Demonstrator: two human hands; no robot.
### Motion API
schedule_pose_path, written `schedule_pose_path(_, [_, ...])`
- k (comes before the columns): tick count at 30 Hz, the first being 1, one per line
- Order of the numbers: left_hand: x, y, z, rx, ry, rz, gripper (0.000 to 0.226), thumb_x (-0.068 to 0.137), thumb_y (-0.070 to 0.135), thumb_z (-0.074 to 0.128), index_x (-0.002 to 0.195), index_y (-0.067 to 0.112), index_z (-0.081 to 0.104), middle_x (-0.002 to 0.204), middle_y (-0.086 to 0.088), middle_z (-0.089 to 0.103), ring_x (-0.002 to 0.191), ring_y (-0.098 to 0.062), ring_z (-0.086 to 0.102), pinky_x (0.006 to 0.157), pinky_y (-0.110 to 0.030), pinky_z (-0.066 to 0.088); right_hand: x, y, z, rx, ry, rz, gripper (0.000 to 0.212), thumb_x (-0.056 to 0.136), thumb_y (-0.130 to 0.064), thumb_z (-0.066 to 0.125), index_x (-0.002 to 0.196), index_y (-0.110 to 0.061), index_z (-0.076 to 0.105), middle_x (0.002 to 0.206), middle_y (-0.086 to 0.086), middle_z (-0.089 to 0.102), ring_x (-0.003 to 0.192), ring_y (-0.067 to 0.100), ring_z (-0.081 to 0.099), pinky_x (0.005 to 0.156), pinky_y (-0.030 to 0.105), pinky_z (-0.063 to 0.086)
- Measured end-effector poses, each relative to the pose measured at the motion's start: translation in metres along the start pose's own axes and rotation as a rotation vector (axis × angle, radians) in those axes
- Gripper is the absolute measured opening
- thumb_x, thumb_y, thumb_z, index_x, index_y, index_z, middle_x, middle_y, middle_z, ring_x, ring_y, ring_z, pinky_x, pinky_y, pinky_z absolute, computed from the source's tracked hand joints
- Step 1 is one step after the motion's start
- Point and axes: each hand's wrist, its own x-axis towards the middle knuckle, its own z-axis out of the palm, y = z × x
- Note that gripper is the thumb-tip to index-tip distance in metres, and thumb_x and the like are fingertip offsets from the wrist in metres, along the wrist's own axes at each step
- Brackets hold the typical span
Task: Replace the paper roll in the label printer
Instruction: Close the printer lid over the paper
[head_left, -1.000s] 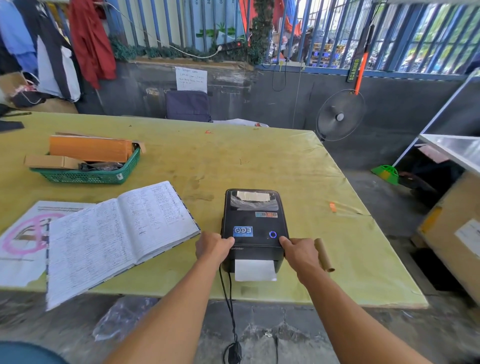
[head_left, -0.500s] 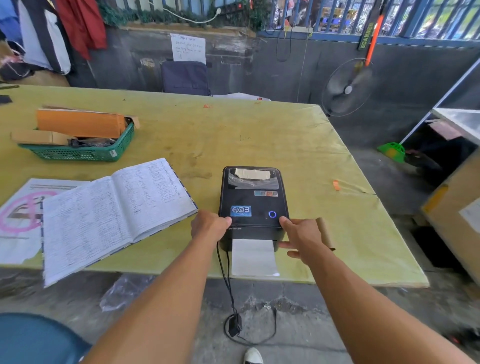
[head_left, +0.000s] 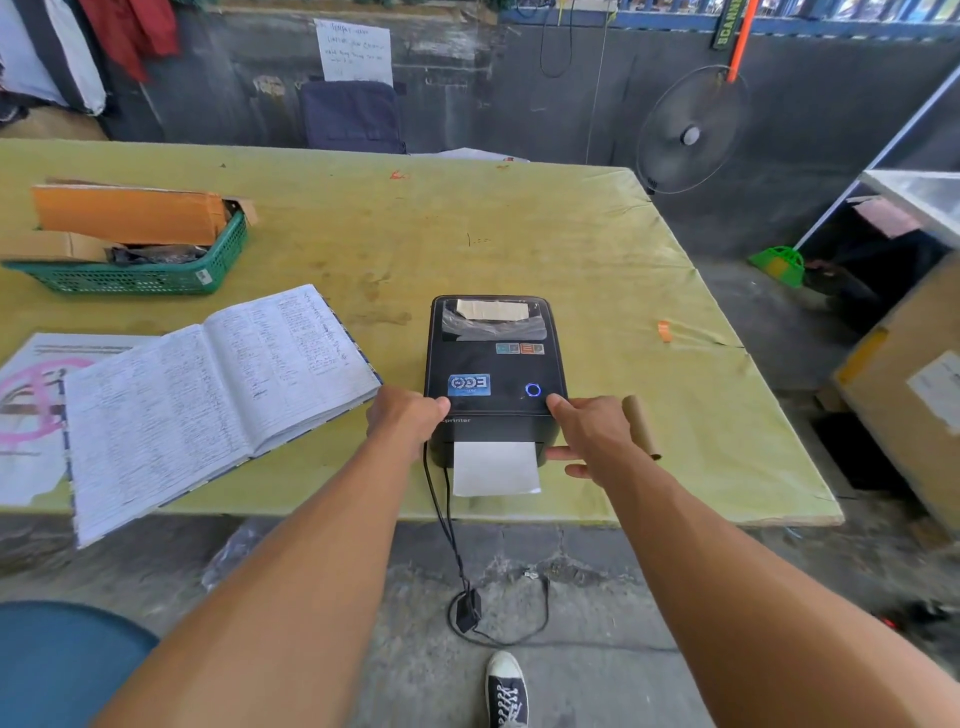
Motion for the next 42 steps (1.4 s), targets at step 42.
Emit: schedule_pose_path(42, [0.0075, -0.0017, 0.0053, 0.007, 0.014, 0.002, 0.05, 0.086, 0.021, 0.074, 0.13, 0.007, 0.055, 0.132, -0.015, 0.061, 0.115, -0.03, 0.062, 0.1, -0.047, 0.05, 0.0073, 0.0043, -0.0007, -0.019, -0.013, -0.002, 0.027, 0.094, -0.042, 0.063, 0.109, -0.02, 0.066, 0.097, 0.001, 0.071, 0.047, 0.013, 0.071, 0.058, 0.034, 0.057])
